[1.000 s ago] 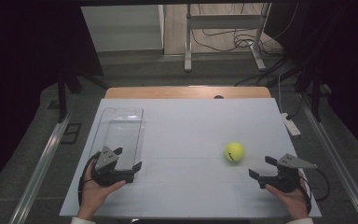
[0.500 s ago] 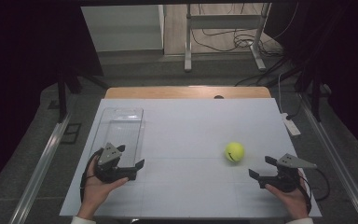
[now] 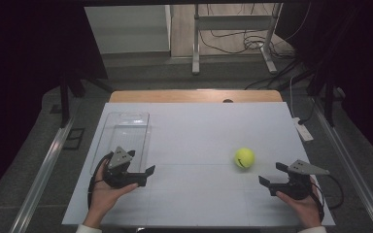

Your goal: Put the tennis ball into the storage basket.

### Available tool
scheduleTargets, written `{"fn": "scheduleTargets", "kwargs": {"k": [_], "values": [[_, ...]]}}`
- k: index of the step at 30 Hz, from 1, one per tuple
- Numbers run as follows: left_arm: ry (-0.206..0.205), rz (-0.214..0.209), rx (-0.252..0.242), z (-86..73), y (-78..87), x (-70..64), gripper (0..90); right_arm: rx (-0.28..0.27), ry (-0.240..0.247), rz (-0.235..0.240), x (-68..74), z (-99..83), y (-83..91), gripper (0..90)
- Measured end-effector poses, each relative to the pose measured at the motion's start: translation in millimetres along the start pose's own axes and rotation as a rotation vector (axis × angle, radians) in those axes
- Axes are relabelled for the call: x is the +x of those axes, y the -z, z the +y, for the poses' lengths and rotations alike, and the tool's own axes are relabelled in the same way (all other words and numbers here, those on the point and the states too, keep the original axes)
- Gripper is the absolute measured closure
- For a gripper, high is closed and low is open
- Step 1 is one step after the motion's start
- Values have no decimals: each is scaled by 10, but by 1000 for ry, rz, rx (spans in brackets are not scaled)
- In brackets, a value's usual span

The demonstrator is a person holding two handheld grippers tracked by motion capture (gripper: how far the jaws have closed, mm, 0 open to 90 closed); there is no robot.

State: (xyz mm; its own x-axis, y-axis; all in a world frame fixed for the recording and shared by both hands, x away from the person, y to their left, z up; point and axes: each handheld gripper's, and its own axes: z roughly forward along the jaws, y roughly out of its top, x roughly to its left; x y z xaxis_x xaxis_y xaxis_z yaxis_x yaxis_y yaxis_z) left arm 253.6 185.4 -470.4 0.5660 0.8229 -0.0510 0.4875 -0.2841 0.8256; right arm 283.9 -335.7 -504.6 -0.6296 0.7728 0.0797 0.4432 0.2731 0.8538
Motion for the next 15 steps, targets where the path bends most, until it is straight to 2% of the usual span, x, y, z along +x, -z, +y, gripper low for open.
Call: {"fn": "scheduleTargets", "kwargs": {"k": [6,9,15], "values": [[1,-7,5,39,-18,-25,111,4,3,-2,1,1,-5,96],[9,-26,1,64,-23,-33,110,2,2,-2,1,2,-3,95],[-7,-23,11,99,-56,-58,111,2,0,1,1,-2,-4,95]]}}
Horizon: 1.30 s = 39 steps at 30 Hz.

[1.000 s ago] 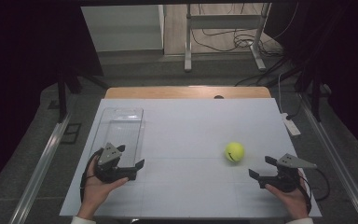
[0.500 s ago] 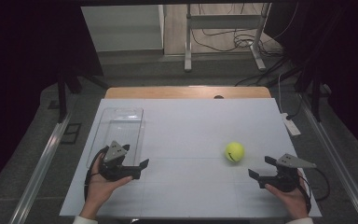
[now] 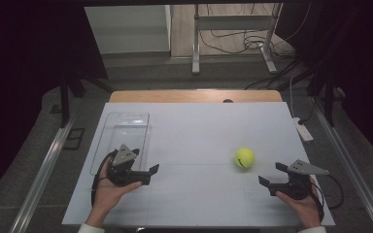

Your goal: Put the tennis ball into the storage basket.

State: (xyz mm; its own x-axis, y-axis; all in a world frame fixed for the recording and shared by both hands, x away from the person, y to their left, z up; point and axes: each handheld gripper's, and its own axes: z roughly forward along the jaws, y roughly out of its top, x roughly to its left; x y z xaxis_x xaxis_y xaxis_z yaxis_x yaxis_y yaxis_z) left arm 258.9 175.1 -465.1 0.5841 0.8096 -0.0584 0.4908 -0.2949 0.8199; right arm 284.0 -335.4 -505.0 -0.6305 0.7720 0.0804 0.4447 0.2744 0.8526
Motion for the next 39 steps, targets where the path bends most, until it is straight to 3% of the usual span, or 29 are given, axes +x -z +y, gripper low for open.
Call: {"fn": "scheduleTargets", "kwargs": {"k": [39], "values": [[-46,-40,7,246,-204,-146,106,5,3,-2,-11,-15,0,96]]}}
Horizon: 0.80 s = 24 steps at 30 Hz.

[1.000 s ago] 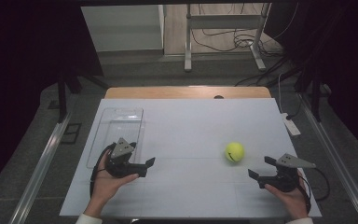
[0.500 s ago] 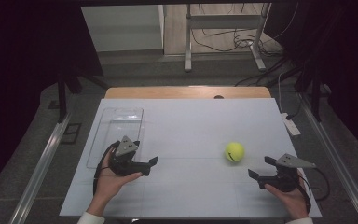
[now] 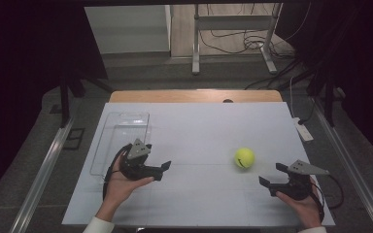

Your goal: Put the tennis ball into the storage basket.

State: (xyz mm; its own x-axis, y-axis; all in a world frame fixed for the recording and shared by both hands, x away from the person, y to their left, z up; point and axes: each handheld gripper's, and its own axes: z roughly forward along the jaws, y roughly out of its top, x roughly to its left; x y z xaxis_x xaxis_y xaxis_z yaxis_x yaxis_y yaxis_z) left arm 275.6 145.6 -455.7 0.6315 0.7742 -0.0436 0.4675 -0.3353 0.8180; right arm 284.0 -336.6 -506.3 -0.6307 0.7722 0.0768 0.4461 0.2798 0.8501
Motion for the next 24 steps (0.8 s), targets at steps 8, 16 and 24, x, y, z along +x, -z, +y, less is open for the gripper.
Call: {"fn": "scheduleTargets", "kwargs": {"k": [8,16,24], "values": [[-9,-9,6,41,-51,-22,105,3,1,1,5,-2,-2,96],[-21,-21,18,74,-121,-59,103,4,2,3,5,-2,-4,96],[-34,-30,31,93,-177,-77,103,0,0,5,24,0,2,95]]}}
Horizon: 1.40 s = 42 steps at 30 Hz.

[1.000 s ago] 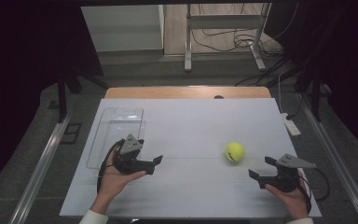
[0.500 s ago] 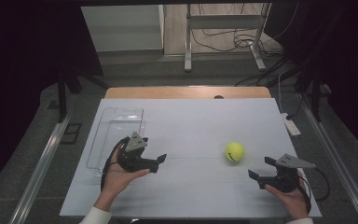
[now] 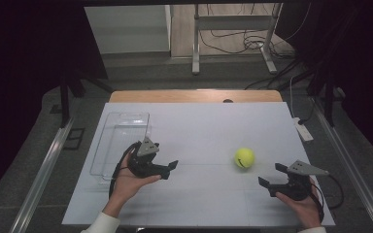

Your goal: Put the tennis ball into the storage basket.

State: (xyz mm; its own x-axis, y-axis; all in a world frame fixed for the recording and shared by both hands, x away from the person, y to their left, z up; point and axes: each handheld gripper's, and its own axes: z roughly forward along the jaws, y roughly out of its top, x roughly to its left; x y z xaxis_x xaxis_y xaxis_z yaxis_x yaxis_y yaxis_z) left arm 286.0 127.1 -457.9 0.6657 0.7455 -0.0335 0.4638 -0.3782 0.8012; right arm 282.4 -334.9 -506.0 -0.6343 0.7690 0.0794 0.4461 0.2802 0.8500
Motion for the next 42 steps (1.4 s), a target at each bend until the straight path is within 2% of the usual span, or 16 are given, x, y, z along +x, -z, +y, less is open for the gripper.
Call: {"fn": "scheduleTargets", "kwargs": {"k": [17,20,27,42], "values": [[-31,-27,39,116,-245,-88,102,0,7,10,29,5,-6,96],[-25,-30,41,130,-272,-93,102,-2,5,10,36,5,-4,96],[-42,-39,42,209,-329,-124,102,-1,9,7,43,2,3,96],[-53,-55,58,334,-447,-155,102,-1,9,12,40,3,-6,96]]}}
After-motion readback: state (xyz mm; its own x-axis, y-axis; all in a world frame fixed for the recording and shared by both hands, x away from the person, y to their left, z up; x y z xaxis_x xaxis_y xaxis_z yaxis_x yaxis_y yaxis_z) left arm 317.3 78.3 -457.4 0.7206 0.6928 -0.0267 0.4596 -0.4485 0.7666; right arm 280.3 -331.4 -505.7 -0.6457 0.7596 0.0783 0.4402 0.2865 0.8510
